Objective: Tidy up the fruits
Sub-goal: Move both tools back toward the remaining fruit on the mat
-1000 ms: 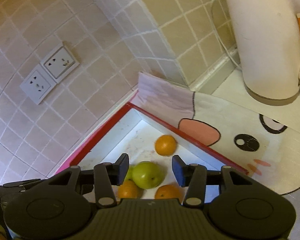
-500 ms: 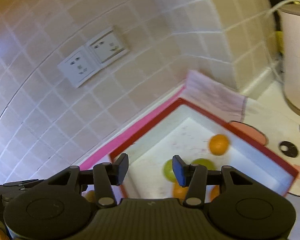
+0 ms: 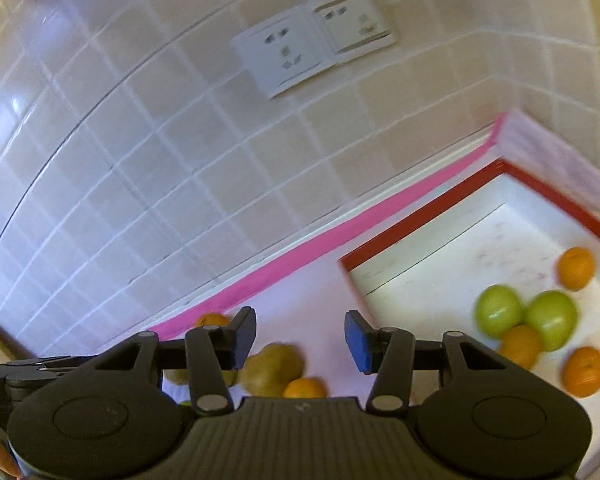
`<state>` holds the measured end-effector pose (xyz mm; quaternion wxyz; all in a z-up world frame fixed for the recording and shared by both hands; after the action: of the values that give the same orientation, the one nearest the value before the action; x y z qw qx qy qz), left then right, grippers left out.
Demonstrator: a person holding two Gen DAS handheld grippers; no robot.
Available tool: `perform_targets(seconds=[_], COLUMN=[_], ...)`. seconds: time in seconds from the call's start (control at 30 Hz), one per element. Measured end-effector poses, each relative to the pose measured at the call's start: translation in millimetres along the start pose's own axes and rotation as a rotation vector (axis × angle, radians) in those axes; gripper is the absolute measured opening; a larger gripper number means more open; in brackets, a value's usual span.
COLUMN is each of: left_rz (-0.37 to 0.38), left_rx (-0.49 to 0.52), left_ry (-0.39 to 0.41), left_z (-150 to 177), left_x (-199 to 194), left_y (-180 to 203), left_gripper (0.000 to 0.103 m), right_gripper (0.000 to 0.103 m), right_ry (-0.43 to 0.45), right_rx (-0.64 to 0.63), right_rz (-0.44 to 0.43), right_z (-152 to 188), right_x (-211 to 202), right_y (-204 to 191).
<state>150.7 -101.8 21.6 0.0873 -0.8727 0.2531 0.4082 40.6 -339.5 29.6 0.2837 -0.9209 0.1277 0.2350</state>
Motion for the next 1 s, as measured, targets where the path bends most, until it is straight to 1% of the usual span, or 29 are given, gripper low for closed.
perform_targets(seconds=[0.17,0.27,0.37,0.47,0.63,0.77,0.83,1.0], left_rz=[-0.027,-0.03,-0.032,-0.028,0.016,0.04,0.057,0.037], left_rx=[-0.031,-0.029,0.005,0.045,0.072,0.131,0.163,0.221], left_ry=[-0.023,-0.027,-0.022,-0.025,-0.023,-0.028,-0.029,-0.045], left_z=[23,34,45,54,66,74,77,79], left_x=[-2,1,4,9,14,18,20,36], left_y=[-25,-31,-32,-29,-25,-17,-13,-2], left_gripper=[0.077,0.077,0.077,0.077,0.077,0.077,0.078,0.078], right_gripper=[0.052,0.052,0.052,0.052,0.055,0.056,0.056,0.056], right_ry=[-0.05,-0.082,-0.107,-0.129,-0.146,-0.159,-0.169,-0.192], right_rx=[-0.053,-0.119,-0.178,-0.202,-0.264,-0.369,-0.422,-0.503], right_rz=[-0.024,-0.03,-0.021,-0.027,-0.021,-0.008,0.015,0.054], right_z=[13,25,38,50,70,87,93,99], right_x=[22,34,42,49,60,65,70,83], right_y=[-21,-28,-31,-31,-30,-30,-31,-34])
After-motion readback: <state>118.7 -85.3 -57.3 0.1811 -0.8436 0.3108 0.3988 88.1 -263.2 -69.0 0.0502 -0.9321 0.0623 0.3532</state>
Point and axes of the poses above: each gripper's, at about its wrist camera, not at the fingertips, and x roughly the way its jaws point, y to its right, z to its underside, the point moved 1 cm from there along x, roughly the way its jaws point, and after that the axes turned 3 degrees about y, right-handed, at the moved point
